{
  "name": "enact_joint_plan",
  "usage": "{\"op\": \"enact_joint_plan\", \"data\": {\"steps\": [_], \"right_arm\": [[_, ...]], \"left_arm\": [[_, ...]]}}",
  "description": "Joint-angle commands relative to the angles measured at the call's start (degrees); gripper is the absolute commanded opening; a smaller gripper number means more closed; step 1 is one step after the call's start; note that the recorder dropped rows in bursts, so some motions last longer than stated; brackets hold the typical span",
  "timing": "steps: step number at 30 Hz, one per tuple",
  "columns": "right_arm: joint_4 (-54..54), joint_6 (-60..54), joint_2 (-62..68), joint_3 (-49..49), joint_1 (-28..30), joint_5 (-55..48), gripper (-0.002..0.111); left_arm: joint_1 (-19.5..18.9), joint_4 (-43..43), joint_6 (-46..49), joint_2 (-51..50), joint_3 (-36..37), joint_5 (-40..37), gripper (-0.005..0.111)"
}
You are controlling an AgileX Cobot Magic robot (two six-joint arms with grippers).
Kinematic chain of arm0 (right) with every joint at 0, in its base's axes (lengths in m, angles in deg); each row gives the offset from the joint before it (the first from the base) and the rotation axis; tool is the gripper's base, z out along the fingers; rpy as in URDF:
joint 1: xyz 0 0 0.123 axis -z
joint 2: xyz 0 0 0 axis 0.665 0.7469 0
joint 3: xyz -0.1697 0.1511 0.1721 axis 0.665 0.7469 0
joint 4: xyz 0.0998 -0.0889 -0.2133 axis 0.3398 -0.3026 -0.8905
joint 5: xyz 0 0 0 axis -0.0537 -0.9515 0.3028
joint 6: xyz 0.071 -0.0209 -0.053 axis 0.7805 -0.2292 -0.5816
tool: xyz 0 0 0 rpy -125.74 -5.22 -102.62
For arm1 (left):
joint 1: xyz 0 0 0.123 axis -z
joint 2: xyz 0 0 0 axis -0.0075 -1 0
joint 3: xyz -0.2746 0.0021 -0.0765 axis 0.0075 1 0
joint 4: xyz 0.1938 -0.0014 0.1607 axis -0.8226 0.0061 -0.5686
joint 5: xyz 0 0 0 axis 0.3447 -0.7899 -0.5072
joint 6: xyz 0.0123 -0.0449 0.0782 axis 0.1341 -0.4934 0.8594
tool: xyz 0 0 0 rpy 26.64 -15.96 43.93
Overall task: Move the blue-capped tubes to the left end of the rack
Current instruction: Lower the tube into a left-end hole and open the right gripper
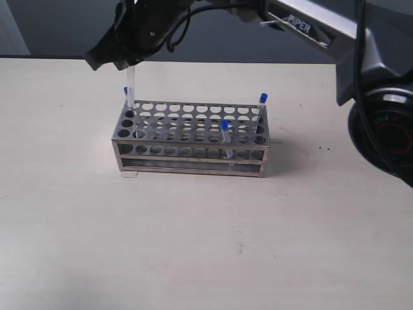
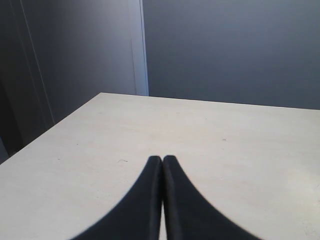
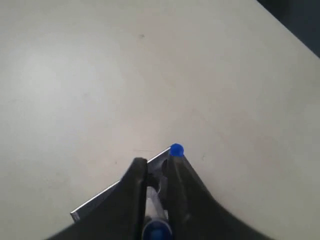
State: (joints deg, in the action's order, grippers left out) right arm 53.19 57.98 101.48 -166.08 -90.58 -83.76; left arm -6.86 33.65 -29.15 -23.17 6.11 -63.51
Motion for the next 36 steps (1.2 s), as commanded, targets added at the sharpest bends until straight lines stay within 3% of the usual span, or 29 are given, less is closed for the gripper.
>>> {"op": "enact_joint_plan", "data": {"steps": [1, 33, 36], "right_arm": [[-1.1, 0.7, 1.6, -0.4, 0.2, 0.5, -0.001], [7.1, 0.8, 5.7, -0.4, 0.2, 4.9, -0.001], [7.5, 0.8, 5.7, -0.4, 0.2, 4.3, 0.008]], "left_arm": [[0.3, 0.3, -0.1, -0.2, 0.2, 0.1, 0.000], [0.3, 0.3, -0.1, -0.2, 0.2, 0.1, 0.000], [0.3, 0.3, -0.1, -0.2, 0.2, 0.1, 0.000]]}}
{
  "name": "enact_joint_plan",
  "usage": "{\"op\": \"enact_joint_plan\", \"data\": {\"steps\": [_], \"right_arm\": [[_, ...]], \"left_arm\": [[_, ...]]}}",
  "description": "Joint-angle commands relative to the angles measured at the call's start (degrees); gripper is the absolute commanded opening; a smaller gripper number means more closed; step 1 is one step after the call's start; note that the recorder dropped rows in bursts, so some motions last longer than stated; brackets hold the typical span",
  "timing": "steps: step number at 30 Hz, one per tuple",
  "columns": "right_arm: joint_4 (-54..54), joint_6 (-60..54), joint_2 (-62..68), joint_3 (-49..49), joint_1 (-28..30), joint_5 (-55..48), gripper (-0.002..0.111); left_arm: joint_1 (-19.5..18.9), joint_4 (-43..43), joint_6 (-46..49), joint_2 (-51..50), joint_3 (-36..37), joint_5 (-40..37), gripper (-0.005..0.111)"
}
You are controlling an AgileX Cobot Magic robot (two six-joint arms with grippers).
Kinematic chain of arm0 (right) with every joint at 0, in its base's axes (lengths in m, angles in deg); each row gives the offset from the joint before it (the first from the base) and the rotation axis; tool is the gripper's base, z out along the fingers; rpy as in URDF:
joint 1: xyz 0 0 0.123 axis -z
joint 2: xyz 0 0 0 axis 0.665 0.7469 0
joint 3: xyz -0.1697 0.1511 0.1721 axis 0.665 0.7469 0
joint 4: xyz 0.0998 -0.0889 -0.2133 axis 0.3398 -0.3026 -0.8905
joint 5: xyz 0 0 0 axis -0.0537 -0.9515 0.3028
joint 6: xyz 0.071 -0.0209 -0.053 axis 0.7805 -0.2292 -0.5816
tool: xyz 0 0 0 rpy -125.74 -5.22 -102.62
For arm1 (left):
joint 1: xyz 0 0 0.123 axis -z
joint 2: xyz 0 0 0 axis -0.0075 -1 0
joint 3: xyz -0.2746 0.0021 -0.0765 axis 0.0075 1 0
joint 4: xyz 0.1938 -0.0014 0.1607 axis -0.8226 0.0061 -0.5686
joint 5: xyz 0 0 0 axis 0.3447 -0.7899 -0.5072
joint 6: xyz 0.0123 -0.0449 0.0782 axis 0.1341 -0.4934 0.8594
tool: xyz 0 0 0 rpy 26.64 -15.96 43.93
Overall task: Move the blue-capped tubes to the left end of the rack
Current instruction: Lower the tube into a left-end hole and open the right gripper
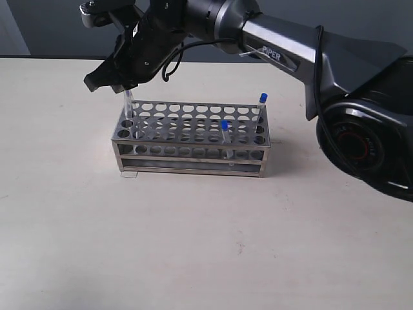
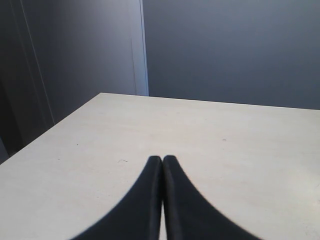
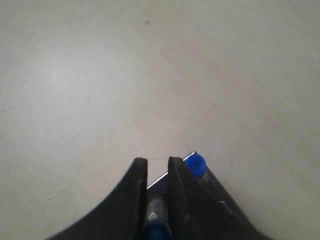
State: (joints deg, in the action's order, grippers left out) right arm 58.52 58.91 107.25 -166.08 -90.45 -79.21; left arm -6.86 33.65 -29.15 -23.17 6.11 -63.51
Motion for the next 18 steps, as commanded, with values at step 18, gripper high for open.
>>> {"op": "enact_joint_plan", "data": {"steps": [18], "right_arm": [[-6.9, 3.5, -4.8, -0.4, 0.1, -13.2, 0.037]], "left_arm": [[0.3, 0.3, 0.0, -0.2, 0.2, 0.1, 0.000]]}}
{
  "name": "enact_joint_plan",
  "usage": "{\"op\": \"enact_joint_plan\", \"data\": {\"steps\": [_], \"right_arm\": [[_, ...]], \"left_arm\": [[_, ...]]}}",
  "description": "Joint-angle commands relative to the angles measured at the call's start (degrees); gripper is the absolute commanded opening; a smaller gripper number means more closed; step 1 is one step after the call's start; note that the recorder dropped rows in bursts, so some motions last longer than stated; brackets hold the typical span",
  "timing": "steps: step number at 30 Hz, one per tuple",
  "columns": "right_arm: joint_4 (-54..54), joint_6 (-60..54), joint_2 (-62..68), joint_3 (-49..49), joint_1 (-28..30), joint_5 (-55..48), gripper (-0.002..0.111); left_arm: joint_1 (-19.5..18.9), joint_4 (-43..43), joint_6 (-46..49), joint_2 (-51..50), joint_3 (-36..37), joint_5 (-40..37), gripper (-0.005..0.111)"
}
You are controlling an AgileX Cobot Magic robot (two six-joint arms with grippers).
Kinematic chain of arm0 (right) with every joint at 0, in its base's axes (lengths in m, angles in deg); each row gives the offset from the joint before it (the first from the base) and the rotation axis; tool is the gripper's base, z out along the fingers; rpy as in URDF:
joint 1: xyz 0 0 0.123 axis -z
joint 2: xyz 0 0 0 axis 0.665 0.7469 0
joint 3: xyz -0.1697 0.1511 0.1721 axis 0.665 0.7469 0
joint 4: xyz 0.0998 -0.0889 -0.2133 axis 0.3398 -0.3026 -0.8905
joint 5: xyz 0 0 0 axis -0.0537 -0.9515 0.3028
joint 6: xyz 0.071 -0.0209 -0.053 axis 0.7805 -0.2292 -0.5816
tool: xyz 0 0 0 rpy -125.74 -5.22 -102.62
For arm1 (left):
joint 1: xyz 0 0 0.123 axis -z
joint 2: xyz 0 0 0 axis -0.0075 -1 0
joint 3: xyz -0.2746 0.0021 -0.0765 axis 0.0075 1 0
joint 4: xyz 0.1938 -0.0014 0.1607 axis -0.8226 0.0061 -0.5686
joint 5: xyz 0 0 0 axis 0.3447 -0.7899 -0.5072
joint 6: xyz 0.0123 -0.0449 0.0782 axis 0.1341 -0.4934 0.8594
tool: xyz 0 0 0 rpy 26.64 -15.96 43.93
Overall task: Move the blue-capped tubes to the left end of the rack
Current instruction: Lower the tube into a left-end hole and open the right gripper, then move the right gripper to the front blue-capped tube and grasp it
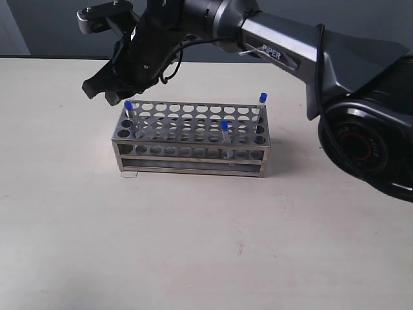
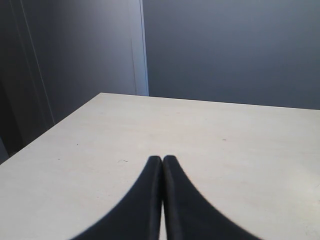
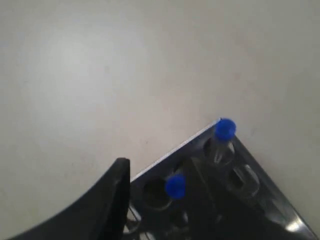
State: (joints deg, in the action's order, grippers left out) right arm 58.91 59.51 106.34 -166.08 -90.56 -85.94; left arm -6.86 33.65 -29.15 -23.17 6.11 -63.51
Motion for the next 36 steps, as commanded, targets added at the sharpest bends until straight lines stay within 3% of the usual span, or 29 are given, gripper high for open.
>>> {"op": "enact_joint_plan", "data": {"steps": [1, 5, 9, 14, 21, 36], "right_arm": [[-10.7, 4.6, -4.8, -0.4, 0.3, -8.6, 0.037], [-19.7, 8.1, -7.8, -0.4, 1.6, -15.5, 0.037], [-18.8, 9.7, -10.4, 1.0, 5.4, -15.5, 0.037], [-17.5, 10.5, -15.0, 10.0, 8.2, -15.5, 0.037], [-17.2, 10.5, -19.3, 23.4, 8.2, -14.1, 0.037], [-16.4, 10.0, -19.4, 30.4, 8.2, -7.8, 0.037]], "left_arm": [[0.3, 0.3, 0.0, -0.2, 0.2, 0.1, 0.000], [0.3, 0.3, 0.0, -0.2, 0.2, 0.1, 0.000], [0.3, 0.3, 0.0, -0.2, 0.2, 0.1, 0.000], [0.3, 0.3, 0.0, -0.2, 0.2, 0.1, 0.000], [0.3, 0.3, 0.0, -0.2, 0.2, 0.1, 0.000], [0.3, 0.3, 0.0, -0.2, 0.2, 0.2, 0.000]]}}
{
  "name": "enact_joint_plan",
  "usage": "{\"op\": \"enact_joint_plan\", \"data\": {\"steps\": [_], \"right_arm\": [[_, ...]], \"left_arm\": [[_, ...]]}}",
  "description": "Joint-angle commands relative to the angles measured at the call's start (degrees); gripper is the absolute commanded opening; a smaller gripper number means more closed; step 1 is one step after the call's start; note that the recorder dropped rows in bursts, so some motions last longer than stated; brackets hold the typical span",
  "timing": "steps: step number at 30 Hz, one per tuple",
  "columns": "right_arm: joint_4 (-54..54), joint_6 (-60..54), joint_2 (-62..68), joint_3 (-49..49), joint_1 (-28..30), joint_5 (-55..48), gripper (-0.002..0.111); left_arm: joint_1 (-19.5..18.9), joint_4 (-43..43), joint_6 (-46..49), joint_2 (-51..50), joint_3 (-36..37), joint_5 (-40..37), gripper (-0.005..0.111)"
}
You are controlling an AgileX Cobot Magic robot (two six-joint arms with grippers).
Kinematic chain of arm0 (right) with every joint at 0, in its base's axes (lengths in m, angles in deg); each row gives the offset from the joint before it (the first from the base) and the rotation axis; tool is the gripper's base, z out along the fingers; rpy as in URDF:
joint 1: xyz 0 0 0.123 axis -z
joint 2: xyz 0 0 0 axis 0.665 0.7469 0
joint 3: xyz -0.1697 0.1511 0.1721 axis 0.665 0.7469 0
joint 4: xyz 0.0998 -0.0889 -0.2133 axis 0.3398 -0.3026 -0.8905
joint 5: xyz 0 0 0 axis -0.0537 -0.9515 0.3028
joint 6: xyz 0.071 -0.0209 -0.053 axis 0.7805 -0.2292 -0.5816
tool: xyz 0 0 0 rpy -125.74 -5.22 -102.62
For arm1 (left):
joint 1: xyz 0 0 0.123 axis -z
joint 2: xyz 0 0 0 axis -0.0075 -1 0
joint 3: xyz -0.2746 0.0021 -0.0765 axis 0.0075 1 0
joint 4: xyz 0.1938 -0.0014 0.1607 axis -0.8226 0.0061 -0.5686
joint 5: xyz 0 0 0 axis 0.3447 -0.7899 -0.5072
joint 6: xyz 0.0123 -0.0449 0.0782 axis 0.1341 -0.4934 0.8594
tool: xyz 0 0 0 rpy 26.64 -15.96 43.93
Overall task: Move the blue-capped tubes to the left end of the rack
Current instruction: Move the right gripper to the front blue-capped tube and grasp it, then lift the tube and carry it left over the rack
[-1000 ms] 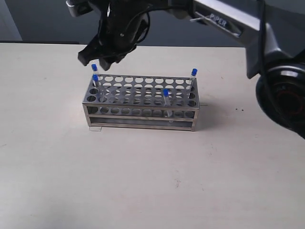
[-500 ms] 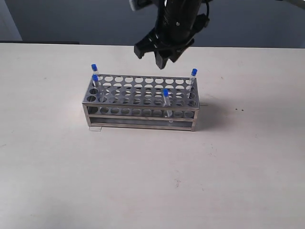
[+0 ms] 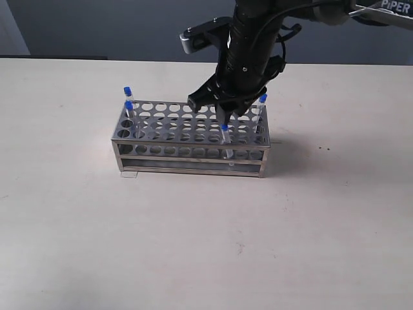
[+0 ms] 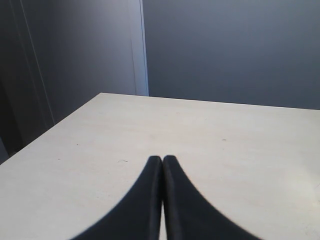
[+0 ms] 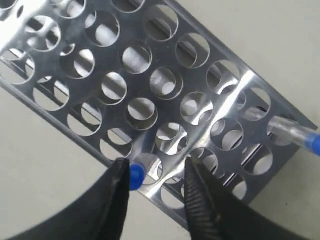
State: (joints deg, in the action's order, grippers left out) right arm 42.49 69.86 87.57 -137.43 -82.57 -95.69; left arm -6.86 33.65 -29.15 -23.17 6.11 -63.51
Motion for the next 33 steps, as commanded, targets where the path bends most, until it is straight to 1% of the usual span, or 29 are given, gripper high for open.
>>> {"op": "enact_joint_plan", "data": {"steps": [1, 4, 14, 15, 16, 17, 19, 20, 26, 33], "right_arm": [[0.2, -0.4, -0.7, 2.0, 0.2, 2.3, 0.037], [0.5, -0.4, -0.2, 3.8, 0.2, 4.8, 0.037], [-0.8, 0.3, 1.4, 3.8, 0.2, 3.5, 0.036], [-0.8, 0.3, 1.5, 3.8, 0.2, 3.5, 0.034], [-1.4, 0.3, 1.5, 3.8, 0.2, 3.5, 0.028], [-1.5, 0.3, 1.5, 3.8, 0.2, 3.5, 0.020], [-1.7, 0.3, 1.5, 3.8, 0.2, 4.0, 0.002], [-1.7, 0.3, 1.4, 3.8, 0.2, 4.4, 0.000], [-1.7, 0.1, -0.7, 3.8, 0.2, 6.3, 0.000], [-1.6, 0.1, -7.0, 3.8, 0.2, 6.7, 0.000]], "left_arm": [[0.3, 0.3, 0.0, -0.2, 0.2, 0.2, 0.000], [0.3, 0.3, 0.0, -0.2, 0.2, 0.2, 0.000], [0.3, 0.3, 0.0, -0.2, 0.2, 0.2, 0.000], [0.3, 0.3, 0.0, -0.2, 0.2, 0.2, 0.000], [0.3, 0.3, 0.0, -0.2, 0.2, 0.2, 0.000], [0.3, 0.3, 0.0, -0.2, 0.2, 0.2, 0.000], [0.3, 0.3, 0.0, -0.2, 0.2, 0.2, 0.000], [0.3, 0.3, 0.0, -0.2, 0.2, 0.2, 0.000], [0.3, 0.3, 0.0, -0.2, 0.2, 0.2, 0.000], [0.3, 0.3, 0.0, -0.2, 0.2, 0.2, 0.000]]}}
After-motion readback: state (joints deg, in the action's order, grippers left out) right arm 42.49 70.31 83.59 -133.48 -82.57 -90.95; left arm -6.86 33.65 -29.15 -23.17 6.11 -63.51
